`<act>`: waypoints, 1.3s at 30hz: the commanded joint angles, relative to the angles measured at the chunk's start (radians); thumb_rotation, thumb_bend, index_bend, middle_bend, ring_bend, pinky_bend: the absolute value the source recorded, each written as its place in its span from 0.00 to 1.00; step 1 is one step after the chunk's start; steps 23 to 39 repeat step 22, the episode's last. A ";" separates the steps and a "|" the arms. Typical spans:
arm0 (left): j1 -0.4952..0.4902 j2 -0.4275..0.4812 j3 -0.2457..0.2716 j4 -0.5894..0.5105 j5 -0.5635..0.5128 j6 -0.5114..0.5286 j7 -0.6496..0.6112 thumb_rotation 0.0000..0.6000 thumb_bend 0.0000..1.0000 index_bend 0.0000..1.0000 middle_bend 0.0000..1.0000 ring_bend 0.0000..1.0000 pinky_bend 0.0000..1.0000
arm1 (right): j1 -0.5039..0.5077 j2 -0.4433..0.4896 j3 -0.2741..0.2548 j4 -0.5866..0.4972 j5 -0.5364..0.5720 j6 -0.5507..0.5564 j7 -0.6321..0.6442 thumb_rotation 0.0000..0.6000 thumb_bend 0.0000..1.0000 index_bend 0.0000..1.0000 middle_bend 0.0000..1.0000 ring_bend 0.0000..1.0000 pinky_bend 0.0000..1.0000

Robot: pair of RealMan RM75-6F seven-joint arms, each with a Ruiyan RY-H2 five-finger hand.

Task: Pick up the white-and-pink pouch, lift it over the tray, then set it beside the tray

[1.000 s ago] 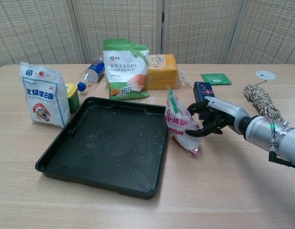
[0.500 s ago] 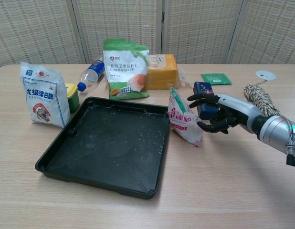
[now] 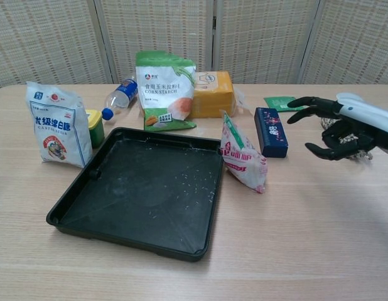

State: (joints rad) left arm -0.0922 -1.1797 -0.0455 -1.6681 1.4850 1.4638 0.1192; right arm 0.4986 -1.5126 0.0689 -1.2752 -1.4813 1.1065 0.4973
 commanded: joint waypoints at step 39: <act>0.006 -0.014 0.001 -0.048 0.047 0.062 0.033 1.00 0.33 0.00 0.14 0.14 0.00 | -0.398 0.442 -0.094 -0.492 0.068 0.415 -0.522 1.00 0.47 0.12 0.15 0.11 0.08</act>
